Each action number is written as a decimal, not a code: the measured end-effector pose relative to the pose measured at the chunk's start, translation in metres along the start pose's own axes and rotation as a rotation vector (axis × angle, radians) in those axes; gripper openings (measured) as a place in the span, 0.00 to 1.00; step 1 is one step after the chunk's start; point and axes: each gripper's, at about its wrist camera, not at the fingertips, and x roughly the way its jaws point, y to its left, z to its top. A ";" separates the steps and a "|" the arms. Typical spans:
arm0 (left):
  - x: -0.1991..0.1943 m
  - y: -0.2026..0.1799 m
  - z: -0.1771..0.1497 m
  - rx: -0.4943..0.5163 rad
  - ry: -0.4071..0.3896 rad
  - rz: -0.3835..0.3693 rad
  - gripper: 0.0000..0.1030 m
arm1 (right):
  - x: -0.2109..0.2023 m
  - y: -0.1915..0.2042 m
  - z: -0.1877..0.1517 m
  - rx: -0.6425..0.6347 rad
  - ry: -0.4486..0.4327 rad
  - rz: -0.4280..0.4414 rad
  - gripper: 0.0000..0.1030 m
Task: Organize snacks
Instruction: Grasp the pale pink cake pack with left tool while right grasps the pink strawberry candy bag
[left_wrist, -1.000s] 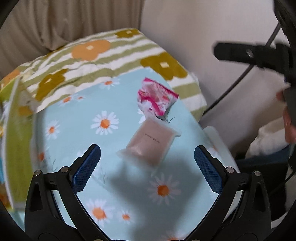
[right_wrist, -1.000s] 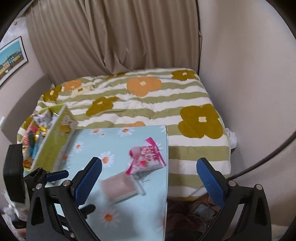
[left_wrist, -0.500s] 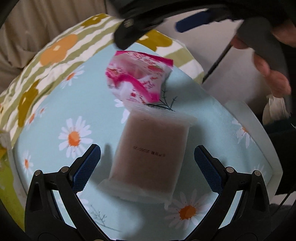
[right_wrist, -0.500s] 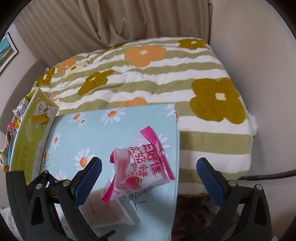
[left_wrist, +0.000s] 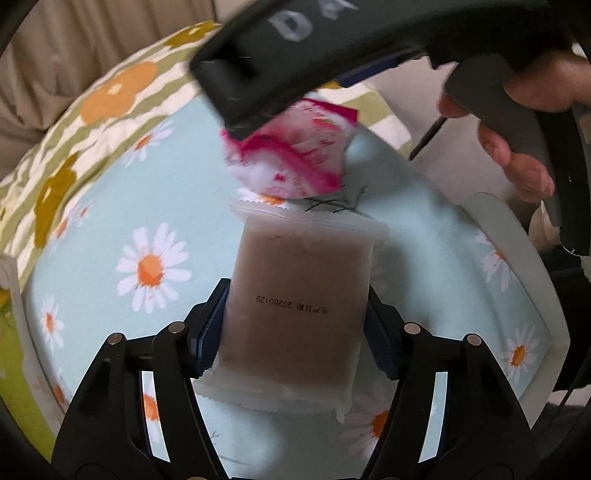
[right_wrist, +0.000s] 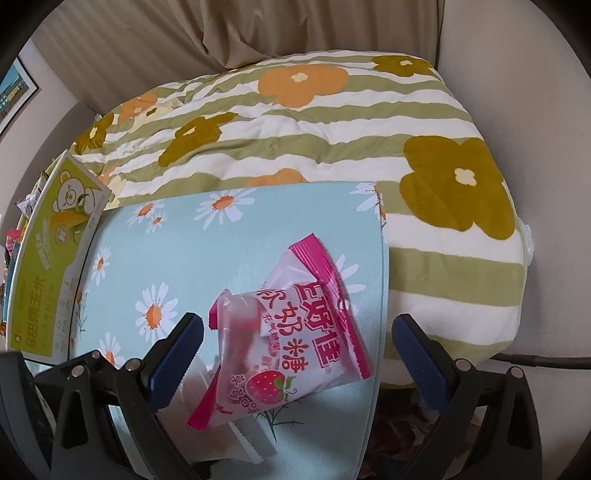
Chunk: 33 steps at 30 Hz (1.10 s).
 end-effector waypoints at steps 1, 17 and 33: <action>-0.001 0.003 -0.002 -0.012 0.002 0.008 0.61 | 0.001 0.001 0.000 -0.005 0.003 -0.001 0.98; -0.021 0.056 -0.040 -0.231 0.006 0.057 0.59 | 0.022 0.020 -0.013 -0.080 0.022 -0.056 0.66; -0.116 0.037 -0.079 -0.345 -0.143 0.095 0.59 | -0.062 0.067 -0.048 -0.095 -0.149 -0.036 0.44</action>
